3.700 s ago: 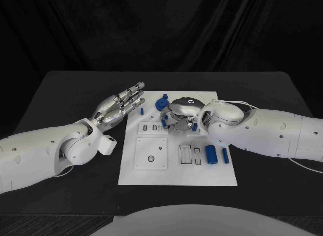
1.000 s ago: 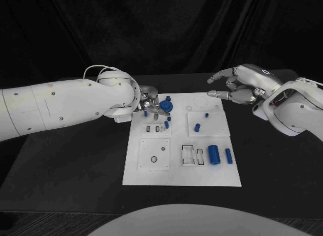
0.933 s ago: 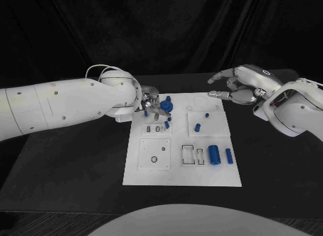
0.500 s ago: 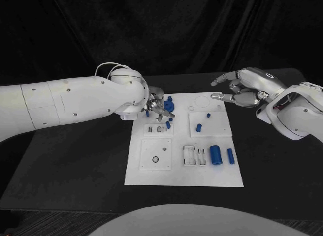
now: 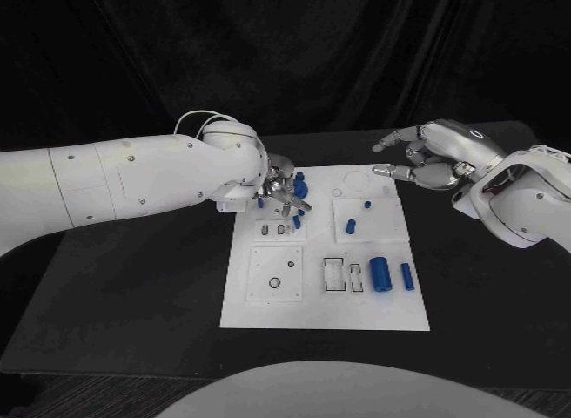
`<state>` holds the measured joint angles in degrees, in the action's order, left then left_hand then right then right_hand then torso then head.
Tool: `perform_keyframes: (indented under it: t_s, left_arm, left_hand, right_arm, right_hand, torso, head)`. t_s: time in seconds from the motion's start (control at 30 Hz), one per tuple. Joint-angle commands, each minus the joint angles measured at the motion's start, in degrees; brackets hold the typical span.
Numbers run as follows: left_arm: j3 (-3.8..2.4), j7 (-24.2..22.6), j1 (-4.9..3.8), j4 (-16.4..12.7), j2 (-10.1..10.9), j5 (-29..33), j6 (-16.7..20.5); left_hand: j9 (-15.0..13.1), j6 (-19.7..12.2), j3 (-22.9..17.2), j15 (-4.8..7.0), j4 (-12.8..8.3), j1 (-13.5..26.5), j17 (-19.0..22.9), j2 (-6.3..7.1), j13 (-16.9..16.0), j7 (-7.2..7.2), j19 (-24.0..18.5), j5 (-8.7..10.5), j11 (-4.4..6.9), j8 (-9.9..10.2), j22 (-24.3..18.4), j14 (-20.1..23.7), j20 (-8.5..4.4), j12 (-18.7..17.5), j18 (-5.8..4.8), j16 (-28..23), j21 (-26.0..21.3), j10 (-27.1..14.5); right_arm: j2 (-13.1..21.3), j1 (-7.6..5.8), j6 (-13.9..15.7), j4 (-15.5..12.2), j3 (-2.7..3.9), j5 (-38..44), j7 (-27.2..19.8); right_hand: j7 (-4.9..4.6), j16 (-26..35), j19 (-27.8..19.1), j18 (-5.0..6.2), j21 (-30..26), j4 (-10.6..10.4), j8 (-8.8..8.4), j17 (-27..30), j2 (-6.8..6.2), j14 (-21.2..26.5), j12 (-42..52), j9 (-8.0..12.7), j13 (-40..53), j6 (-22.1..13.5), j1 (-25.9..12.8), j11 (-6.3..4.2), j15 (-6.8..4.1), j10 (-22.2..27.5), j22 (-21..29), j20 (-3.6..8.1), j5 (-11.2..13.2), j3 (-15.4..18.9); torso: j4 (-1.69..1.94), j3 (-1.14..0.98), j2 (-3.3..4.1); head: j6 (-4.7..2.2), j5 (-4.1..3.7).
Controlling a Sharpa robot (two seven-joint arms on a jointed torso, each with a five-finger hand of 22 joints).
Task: Assemble the parts on the task board
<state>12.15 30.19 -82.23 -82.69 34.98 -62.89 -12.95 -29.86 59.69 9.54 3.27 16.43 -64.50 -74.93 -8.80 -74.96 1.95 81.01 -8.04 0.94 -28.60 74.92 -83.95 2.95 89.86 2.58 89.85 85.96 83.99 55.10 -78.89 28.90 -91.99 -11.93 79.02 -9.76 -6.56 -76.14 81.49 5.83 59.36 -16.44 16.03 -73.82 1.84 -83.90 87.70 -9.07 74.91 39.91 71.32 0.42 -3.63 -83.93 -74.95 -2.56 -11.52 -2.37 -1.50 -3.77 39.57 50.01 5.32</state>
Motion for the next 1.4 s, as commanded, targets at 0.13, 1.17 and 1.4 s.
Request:
perform_keyframes:
  t_s: [0.13,1.17,1.4]
  left_arm:
    - [-0.04,-0.5,0.37,0.5,-0.3,-0.2,-1.8]
    - [-0.04,-1.7,2.36,2.8,-1.8,-0.2,-3.5]
    - [-0.04,-2.0,2.47,3.1,-2.2,-0.2,-3.5]
  left_hand:
    - [-0.2,-0.3,0.0,0.37,-0.3,0.5,-15.1,-0.07,-15.0,0.22,-0.4,-0.4,0.35,0.5,5.3,-6.0,-0.09,0.1,0.1,0.2,-0.4,6.0]
    - [-2.3,-0.4,-1.7,0.3,-1.7,-1.1,-15.1,-0.42,-15.0,0.27,-1.5,-2.53,0.29,2.4,4.2,-6.0,-0.03,0.1,0.41,0.2,-1.4,6.0]
    - [-2.5,-0.4,-2.0,0.3,-1.9,-1.3,-15.1,-0.43,-15.0,0.26,-1.5,-2.98,0.29,2.6,4.2,-6.0,-0.02,0.1,0.42,0.2,-1.4,6.0]
  right_arm:
    - [-0.1,0.14,0.8,0.1,0.04,0.4,-0.1]
    - [-0.5,0.8,1.1,0.9,0.04,0.4,-0.1]
    - [-0.6,0.87,1.0,1.1,0.04,0.4,0.0]
  right_hand:
    - [-0.13,-0.1,0.2,-0.19,-0.3,-0.1,0.39,0.0,0.4,-3.2,0.0,0.1,10.2,0.4,0.0,0.34,0.32,-3.0,-6.2,-0.26,-0.4,0.4]
    - [-0.16,0.0,0.2,-0.18,-0.3,0.0,0.43,0.0,0.45,-3.2,0.0,0.1,10.2,0.4,0.0,0.38,0.35,-3.0,-6.2,-0.28,-0.6,0.5]
    - [-0.17,0.0,0.2,-0.17,-0.4,0.0,0.44,0.1,0.47,-3.2,0.0,0.1,10.2,0.5,0.0,0.4,0.36,-3.0,-6.2,-0.29,-0.6,0.5]
  torso:
    - [0.02,0.1,0.02]
    - [0.03,-0.01,-0.27]
    - [-0.02,-0.01,-0.24]
  head:
    - [-0.01,-0.07]
    - [-0.01,-0.5]
    - [-0.01,-0.4]
